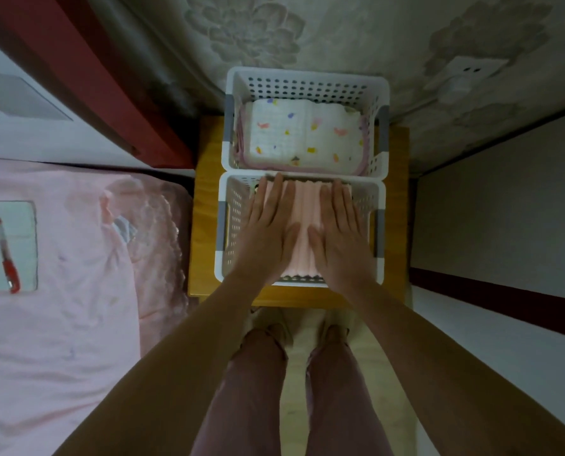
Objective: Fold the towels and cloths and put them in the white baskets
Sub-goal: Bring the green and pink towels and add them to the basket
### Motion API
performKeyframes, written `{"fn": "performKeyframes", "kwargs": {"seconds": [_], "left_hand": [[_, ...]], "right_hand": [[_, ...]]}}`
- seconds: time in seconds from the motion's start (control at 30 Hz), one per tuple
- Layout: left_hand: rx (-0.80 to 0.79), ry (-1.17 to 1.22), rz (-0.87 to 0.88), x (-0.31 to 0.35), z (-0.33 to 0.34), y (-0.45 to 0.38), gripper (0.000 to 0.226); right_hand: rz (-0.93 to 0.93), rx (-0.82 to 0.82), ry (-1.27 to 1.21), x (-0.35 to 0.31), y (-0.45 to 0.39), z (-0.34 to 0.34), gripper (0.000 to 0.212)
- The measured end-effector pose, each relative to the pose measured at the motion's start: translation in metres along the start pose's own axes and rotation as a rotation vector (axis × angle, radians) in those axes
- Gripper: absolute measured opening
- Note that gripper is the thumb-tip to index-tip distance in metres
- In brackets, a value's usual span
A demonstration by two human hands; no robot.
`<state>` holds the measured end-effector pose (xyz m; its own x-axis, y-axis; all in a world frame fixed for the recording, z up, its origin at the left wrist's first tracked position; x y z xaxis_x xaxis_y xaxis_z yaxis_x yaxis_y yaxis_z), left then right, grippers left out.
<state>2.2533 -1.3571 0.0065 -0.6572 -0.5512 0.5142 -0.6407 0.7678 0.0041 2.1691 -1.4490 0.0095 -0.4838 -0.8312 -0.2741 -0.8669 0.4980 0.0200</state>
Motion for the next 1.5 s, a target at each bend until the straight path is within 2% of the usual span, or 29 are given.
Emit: {"fn": "performKeyframes", "kwargs": {"seconds": [0.13,0.5,0.6,0.8,1.03,1.17,1.3,1.4,1.5], "left_hand": [[-0.018,0.023,-0.001,-0.007,0.016,0.000,0.060],[-0.143,-0.132,-0.015,-0.023,0.038,-0.005,0.068],[-0.145,-0.121,-0.031,-0.015,0.026,-0.003,0.069],[-0.063,-0.084,-0.032,0.000,-0.021,0.009,0.065],[-0.191,-0.215,-0.107,0.011,-0.060,0.026,0.062],[-0.260,-0.369,-0.244,0.026,-0.097,0.035,0.057],[-0.202,-0.383,-0.409,0.047,-0.143,0.062,0.056],[-0.132,-0.362,-0.560,0.053,-0.180,0.094,0.050],[-0.093,-0.345,-0.748,0.059,-0.218,0.145,0.039]], "right_hand": [[0.008,-0.003,0.020,0.004,0.000,0.013,0.064],[0.005,-0.043,0.023,0.008,-0.005,0.028,0.064],[0.029,-0.061,-0.008,0.009,-0.003,0.019,0.066],[0.034,0.018,-0.190,-0.002,0.011,-0.023,0.064],[-0.114,-0.126,-0.099,-0.012,0.019,-0.056,0.068],[-0.238,-0.232,-0.070,-0.023,0.001,-0.079,0.069],[-0.429,-0.372,0.093,-0.054,-0.016,-0.107,0.062],[-0.582,-0.399,0.156,-0.101,-0.018,-0.135,0.056],[-0.752,-0.408,0.168,-0.160,0.000,-0.154,0.038]]}}
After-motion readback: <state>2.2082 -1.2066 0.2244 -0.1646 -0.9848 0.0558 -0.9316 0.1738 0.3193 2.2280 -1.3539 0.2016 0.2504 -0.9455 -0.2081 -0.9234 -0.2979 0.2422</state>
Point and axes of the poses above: each hand's wrist, its own y-axis away from the middle knuckle, its own z-axis out of the palm, x = y × z, the point moved 8 cm from there along -y, towards the middle knuckle, and after that the axes turned 8 degrees about x, right-handed, at the moved point
